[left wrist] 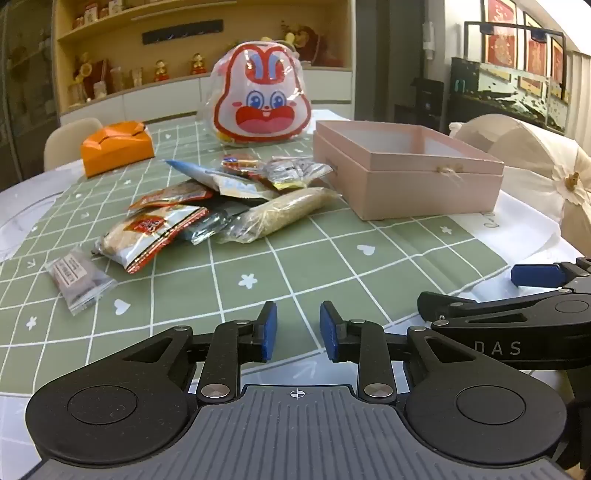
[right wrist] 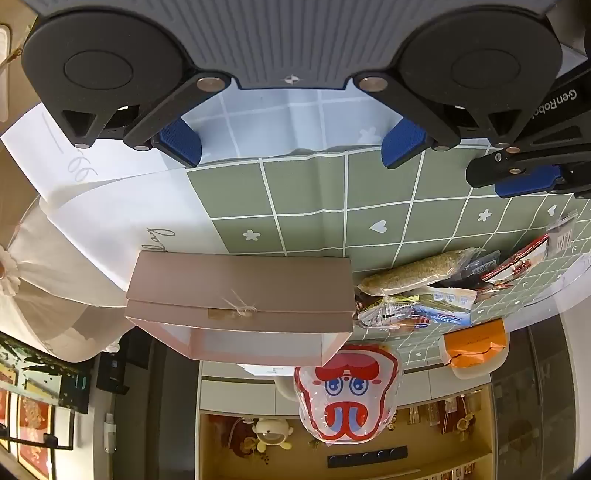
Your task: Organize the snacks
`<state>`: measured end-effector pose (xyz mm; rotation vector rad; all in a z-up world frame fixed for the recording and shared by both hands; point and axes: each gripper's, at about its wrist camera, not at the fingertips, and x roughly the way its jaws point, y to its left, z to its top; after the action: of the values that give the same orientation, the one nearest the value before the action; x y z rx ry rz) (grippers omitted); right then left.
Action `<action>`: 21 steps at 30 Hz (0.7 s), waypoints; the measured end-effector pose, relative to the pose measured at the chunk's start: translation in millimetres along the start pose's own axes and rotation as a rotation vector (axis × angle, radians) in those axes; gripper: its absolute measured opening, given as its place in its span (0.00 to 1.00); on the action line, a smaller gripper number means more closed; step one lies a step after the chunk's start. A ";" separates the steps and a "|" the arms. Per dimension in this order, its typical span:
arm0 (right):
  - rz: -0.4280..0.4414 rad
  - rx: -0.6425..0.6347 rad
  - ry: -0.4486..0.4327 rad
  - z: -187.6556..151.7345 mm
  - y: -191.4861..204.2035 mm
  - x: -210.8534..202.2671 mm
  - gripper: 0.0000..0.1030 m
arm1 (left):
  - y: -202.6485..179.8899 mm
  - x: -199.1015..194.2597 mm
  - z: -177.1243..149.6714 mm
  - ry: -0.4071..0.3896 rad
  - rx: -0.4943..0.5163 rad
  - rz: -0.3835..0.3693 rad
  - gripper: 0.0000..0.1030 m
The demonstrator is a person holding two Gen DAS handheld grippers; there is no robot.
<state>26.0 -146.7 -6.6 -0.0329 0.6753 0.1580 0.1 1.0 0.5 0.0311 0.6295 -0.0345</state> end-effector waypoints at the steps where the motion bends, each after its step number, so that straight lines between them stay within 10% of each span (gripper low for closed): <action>1: -0.001 -0.001 0.000 -0.1 -0.1 -0.1 1.00 | -0.1 0.0 0.0 0.000 0.002 0.001 0.30; 21: 0.000 0.004 -0.007 -1.4 -0.9 -0.9 1.00 | 0.1 0.0 -0.1 -0.003 0.005 0.004 0.30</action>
<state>24.6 -147.8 -7.2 -0.0285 0.6684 0.1566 0.1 1.1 0.4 0.0365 0.6266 -0.0325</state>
